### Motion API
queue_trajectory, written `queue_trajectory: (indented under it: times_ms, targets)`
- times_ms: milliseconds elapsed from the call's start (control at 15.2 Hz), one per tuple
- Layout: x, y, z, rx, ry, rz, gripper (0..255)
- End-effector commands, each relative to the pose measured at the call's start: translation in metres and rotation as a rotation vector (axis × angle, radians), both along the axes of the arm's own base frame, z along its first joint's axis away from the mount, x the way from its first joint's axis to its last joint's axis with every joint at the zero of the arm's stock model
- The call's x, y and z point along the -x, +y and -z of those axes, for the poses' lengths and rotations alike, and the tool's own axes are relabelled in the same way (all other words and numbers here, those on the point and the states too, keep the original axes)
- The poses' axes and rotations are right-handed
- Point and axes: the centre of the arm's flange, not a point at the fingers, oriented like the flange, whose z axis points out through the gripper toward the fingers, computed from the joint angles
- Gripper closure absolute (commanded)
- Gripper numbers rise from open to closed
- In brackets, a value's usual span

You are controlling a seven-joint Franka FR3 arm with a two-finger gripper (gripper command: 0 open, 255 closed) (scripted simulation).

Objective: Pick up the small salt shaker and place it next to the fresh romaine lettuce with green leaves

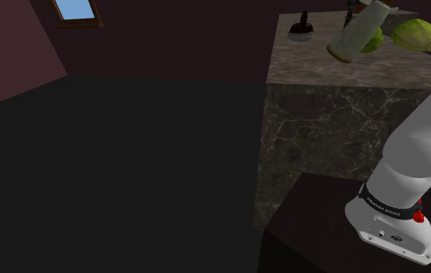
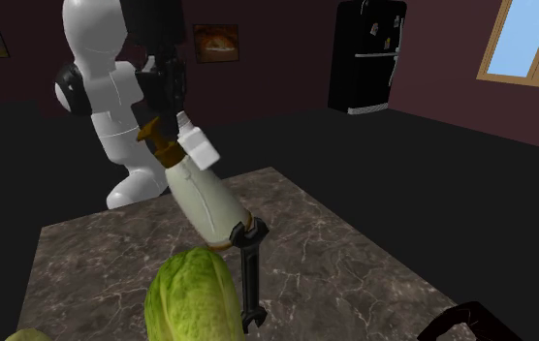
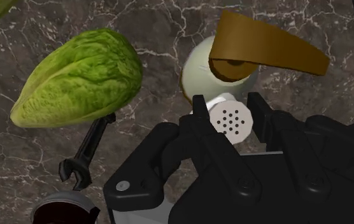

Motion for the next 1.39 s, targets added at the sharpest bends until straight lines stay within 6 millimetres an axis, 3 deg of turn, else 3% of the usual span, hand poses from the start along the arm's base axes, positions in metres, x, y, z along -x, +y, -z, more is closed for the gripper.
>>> queue_trajectory:
  times_ms: [0,594,1320]
  targets:
    - [0.022,-0.015,0.0,0.0,0.001,-0.002,255]
    - [0.123,-0.079,0.0,0.0,0.001,-0.002,255]
    - [0.126,-0.081,0.053,0.0,0.001,-0.002,255]
